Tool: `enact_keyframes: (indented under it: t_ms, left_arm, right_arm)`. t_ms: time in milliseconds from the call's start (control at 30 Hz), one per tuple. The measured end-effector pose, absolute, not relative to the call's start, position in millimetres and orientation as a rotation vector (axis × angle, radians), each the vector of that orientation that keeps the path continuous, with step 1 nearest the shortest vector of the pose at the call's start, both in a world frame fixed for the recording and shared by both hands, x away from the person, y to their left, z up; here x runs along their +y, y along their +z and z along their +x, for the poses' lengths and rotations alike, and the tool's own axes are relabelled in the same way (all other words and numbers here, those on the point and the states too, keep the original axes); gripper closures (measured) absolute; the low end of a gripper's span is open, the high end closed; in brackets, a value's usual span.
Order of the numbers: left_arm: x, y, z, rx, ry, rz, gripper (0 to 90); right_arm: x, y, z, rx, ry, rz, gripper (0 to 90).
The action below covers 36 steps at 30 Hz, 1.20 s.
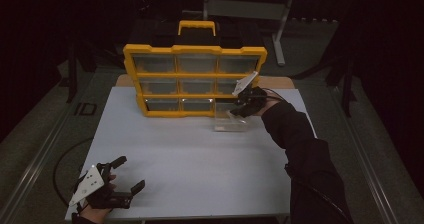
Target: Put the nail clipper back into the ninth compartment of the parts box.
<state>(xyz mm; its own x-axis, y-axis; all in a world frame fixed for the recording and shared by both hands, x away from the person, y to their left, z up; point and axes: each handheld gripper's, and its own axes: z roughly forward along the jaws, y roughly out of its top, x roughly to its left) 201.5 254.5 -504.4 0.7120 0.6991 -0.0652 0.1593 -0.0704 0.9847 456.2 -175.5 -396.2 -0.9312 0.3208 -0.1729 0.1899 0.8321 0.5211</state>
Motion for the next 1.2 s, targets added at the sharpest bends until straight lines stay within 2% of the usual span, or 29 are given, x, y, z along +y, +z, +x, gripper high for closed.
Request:
enact_keyframes:
  t_ms: [67, 200, 233, 433, 500, 600, 1200]
  left_arm:
    - [254.7, -504.0, 201.3, 0.709, 0.515, 1.61, 0.7]
    - [255.1, -504.3, 201.5, 0.715, 0.513, 1.61, 0.7]
    - [255.1, -504.2, 201.5, 0.715, 0.512, 1.609, 0.7]
    - [254.5, -504.1, 201.9, 0.713, 0.514, 1.611, 0.7]
    - [254.4, -504.0, 201.9, 0.713, 0.514, 1.613, 0.7]
    - [254.3, -504.0, 202.1, 0.713, 0.515, 1.613, 0.7]
    - [253.7, -503.2, 201.9, 0.715, 0.519, 1.611, 0.7]
  right_arm:
    - [-175.9, -395.0, 456.0, 2.754, 0.764, 0.41, 50.7]
    - [-177.8, -390.3, 454.9, 2.763, 0.829, 0.505, 34.1]
    - [-177.8, -390.3, 454.9, 2.763, 0.829, 0.505, 34.1]
    - [-176.7, -389.9, 449.3, 2.772, 0.897, 0.568, 21.4]
    - [-176.3, -389.4, 447.3, 2.77, 0.911, 0.585, 13.8]
    - [-176.6, -388.6, 444.6, 2.783, 0.934, 0.602, 8.9]
    - [-193.0, -386.0, 423.8, 2.702, 1.0, 0.611, 9.2]
